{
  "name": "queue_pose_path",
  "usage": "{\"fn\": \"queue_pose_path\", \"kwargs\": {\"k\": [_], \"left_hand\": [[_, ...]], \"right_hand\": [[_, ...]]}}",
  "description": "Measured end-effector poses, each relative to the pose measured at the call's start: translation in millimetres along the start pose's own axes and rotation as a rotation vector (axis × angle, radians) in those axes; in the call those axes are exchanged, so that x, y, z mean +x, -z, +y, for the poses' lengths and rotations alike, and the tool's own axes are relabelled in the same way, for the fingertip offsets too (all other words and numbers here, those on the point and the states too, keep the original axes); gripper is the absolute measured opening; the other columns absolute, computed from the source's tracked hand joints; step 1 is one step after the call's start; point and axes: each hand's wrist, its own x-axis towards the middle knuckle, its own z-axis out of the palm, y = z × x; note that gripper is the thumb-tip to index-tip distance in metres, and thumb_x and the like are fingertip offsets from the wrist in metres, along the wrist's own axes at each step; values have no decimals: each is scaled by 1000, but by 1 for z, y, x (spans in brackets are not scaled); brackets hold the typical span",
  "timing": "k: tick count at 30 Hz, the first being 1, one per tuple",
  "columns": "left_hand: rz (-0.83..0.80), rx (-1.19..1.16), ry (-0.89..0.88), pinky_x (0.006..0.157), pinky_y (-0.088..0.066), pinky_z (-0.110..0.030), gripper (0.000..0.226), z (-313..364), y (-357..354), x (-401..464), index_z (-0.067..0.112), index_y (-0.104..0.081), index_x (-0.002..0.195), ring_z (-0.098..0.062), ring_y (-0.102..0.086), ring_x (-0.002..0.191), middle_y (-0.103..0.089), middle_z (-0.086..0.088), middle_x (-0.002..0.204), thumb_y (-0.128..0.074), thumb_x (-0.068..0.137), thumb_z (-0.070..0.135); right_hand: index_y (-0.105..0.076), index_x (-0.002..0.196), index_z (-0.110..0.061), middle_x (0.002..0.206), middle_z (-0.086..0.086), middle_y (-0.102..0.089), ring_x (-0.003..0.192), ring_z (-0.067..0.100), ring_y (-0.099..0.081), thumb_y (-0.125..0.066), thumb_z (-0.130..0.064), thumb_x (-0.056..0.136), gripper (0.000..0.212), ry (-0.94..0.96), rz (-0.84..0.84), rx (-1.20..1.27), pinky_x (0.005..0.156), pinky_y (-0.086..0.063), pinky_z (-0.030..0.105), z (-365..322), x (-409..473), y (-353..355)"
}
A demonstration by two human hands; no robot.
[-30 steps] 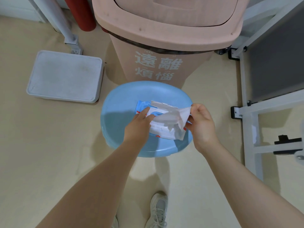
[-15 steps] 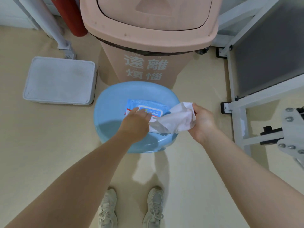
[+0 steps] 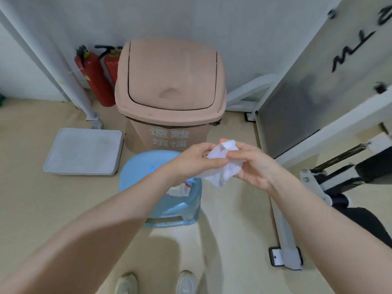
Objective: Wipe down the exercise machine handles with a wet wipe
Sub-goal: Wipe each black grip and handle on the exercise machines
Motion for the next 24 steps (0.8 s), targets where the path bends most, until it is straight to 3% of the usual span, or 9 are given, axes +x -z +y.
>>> {"fn": "queue_pose_path", "kwargs": {"k": [3, 7, 9, 11, 13, 16, 18, 22, 24], "left_hand": [[81, 0, -75, 75, -43, -31, 4, 64, -11, -23, 12, -59, 87, -19, -55, 76, -63, -10, 84, -58, 90, 10], [76, -110, -126, 70, -49, -23, 25, 134, -35, -53, 17, -55, 70, -8, -59, 63, -57, 1, 65, -48, 93, 8], [67, -234, -139, 66, -52, -24, 28, 160, -45, -63, 17, -59, 70, -17, -61, 72, -59, -7, 77, -42, 91, 8], [58, -370, -163, 79, -56, -34, 23, 180, -51, -68, 8, -58, 91, -27, -63, 84, -60, -15, 97, -36, 89, 10], [66, -474, -185, 83, -54, -36, 28, 195, -56, -67, 4, -55, 100, -26, -66, 85, -62, -16, 102, -31, 91, 14], [8, -569, -182, 84, -52, -40, 42, 210, -67, -56, 12, -60, 102, -22, -67, 90, -69, -7, 101, -30, 98, 41], [-77, -533, -146, 88, -49, -41, 50, 215, -75, -46, 17, -60, 111, -20, -66, 99, -72, -2, 102, -35, 91, 56], [-92, -324, -116, 97, -43, -44, 25, 222, -78, -14, 12, -59, 113, -23, -61, 100, -67, -10, 111, -55, 92, 26], [-15, -360, -167, 89, -49, -41, 13, 234, -68, 6, 12, -59, 104, -23, -64, 91, -67, -11, 105, -52, 93, 15]], "right_hand": [[-53, 116, -9, 98, 10, -65, 81, 19, -65, -35, 17, 86, 43, 98, -28, -220, 71, -55, 32, -55, -58, -1], [-61, 117, -5, 118, 16, -63, 102, 26, -61, -46, 7, 86, 36, 207, -9, -409, 93, -45, 37, -104, -118, 5], [-62, 116, -1, 118, 19, -63, 100, 27, -62, -52, 2, 88, 29, 239, 41, -417, 89, -47, 35, -120, -143, 10], [-63, 112, 1, 111, 18, -66, 95, 27, -64, -54, -4, 89, 25, 277, 79, -408, 79, -51, 32, -131, -161, 16], [-64, 108, 0, 100, 14, -69, 85, 23, -66, -52, -6, 91, 22, 326, 111, -375, 68, -54, 28, -140, -172, 20], [-61, 99, -7, 85, 8, -66, 68, 17, -63, -44, -5, 93, 18, 402, 159, -377, 55, -50, 24, -154, -178, 20], [-59, 96, -10, 84, 7, -65, 70, 21, -61, -41, -6, 92, 18, 448, 198, -367, 56, -48, 27, -165, -176, 19], [-58, 104, -11, 92, 9, -66, 82, 26, -62, -40, -12, 93, 21, 470, 249, -399, 72, -48, 38, -197, -168, 28], [-57, 108, -13, 94, 8, -65, 82, 24, -61, -43, -13, 93, 21, 491, 243, -420, 72, -47, 38, -216, -162, 36]]}}
